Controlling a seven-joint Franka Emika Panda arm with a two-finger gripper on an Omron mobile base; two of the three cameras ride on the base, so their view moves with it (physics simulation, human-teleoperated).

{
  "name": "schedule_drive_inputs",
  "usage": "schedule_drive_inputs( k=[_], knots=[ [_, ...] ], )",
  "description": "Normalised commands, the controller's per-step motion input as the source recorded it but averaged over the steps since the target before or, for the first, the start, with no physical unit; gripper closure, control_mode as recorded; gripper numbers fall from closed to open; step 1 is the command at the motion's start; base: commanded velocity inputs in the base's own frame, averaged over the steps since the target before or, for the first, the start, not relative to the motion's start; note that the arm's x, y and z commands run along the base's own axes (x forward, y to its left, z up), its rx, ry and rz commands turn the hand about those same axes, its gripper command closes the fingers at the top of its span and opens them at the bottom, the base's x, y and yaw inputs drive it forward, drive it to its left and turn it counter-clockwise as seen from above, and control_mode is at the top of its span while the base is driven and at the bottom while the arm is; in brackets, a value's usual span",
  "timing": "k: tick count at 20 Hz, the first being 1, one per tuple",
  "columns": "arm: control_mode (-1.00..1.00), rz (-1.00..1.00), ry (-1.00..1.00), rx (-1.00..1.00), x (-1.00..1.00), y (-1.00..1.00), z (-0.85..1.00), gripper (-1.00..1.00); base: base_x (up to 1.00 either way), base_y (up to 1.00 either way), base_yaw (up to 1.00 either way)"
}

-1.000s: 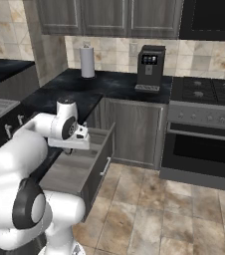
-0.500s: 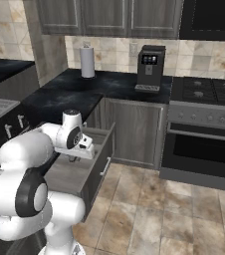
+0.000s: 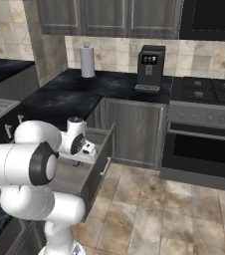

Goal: Pick up the metallic utensils from the counter and place them in the open drawer. Make sure not to pick up any wooden utensils.

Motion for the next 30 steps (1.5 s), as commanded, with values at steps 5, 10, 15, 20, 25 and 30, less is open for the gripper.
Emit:
schedule_drive_inputs(
  k=[5, 10, 15, 20, 25, 30],
  knots=[
    [-1.00, 0.00, 0.01, 0.00, 0.33, -0.01, -0.30, 1.00, 0.00, 0.00, 0.00],
    [-1.00, 0.00, 0.01, 0.00, 0.34, 0.00, -0.43, 1.00, 0.00, 0.00, 0.00],
    [-1.00, 0.00, 0.00, 0.00, 0.26, -0.05, -0.52, 1.00, 0.00, 0.00, 0.00],
    [-1.00, 0.00, 0.00, 0.00, 0.21, -0.15, -0.44, 1.00, 0.00, 0.00, 0.00],
    [-1.00, 0.00, 0.00, 0.00, 0.22, -0.12, -0.43, 1.00, 0.00, 0.00, 0.00],
    [-1.00, 0.00, 0.00, 0.00, 0.24, -0.11, -0.47, 1.00, 0.00, 0.00, 0.00]
  ],
)
